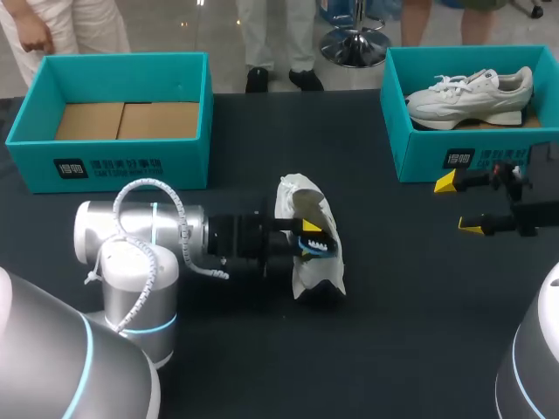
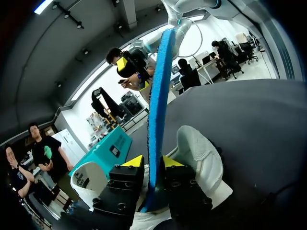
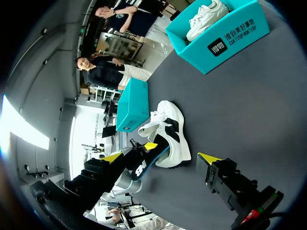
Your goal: Take the shoe out of the shoebox, open the shoe tongue, remove and reinsert the insole, then place the shoe into the shoebox
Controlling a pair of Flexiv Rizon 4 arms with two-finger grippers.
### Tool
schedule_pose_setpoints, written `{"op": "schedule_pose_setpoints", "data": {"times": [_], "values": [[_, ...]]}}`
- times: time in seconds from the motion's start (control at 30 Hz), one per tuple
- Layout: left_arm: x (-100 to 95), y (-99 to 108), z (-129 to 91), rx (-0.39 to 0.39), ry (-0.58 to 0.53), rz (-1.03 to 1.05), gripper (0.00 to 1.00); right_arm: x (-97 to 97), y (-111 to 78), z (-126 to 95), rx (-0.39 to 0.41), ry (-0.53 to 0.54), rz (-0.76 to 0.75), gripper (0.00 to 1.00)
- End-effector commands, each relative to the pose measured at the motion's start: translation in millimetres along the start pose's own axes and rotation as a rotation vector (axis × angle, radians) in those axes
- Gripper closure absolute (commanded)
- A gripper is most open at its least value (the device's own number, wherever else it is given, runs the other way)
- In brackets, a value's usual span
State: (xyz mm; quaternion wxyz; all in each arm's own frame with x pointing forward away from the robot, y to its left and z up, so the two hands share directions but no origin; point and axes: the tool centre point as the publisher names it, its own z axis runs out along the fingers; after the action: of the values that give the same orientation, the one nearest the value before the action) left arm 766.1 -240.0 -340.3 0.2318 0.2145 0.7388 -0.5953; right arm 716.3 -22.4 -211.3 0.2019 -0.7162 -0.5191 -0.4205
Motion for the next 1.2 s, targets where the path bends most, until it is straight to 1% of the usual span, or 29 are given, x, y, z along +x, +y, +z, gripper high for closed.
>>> {"op": "schedule_pose_setpoints", "data": {"times": [0.03,0.1,0.2,0.27,0.4,0.47,0.53,0.6,0.8,0.93,1.2], "values": [[3.2,-10,-7,0.004,-0.002,0.002,0.67,0.4,-1.2,0,-0.001,-0.004,0.001,0.00],[3.5,-14,-10,0.013,-0.005,0.008,0.68,0.4,-1.2,0,-0.001,-0.004,0.001,0.00],[4.4,-19,-14,0.016,-0.004,0.013,0.68,0.4,-1.2,0,-0.001,-0.004,0.001,0.00],[5.5,-21,-16,0.018,-0.003,0.016,0.70,0.4,-1.2,0,-0.001,-0.004,0.001,0.00],[8.2,-23,-20,0.013,0.002,0.021,0.71,0.4,-1.2,0,-0.001,-0.004,0.001,0.00],[9.2,-23,-22,0.007,0.005,0.022,0.77,0.4,-1.2,0,-0.001,-0.004,0.001,0.00],[9.9,-19,-23,-0.003,0.007,0.020,1.00,0.4,-1.2,0,-0.001,-0.004,0.001,0.00],[10.2,-15,-21,-0.019,0.013,0.021,1.00,0.4,-1.2,0,-0.001,-0.004,0.001,0.00],[8.5,-6,-15,-0.034,0.016,0.036,1.00,0.4,-1.2,0,-0.001,-0.004,0.001,0.00],[5.5,3,-10,-0.053,0.003,0.026,1.00,0.4,-1.2,0,-0.001,-0.004,0.001,0.00],[-0.3,15,-3,-0.080,-0.022,0.016,1.00,0.4,-1.2,0,-0.001,-0.004,0.001,0.00]]}}
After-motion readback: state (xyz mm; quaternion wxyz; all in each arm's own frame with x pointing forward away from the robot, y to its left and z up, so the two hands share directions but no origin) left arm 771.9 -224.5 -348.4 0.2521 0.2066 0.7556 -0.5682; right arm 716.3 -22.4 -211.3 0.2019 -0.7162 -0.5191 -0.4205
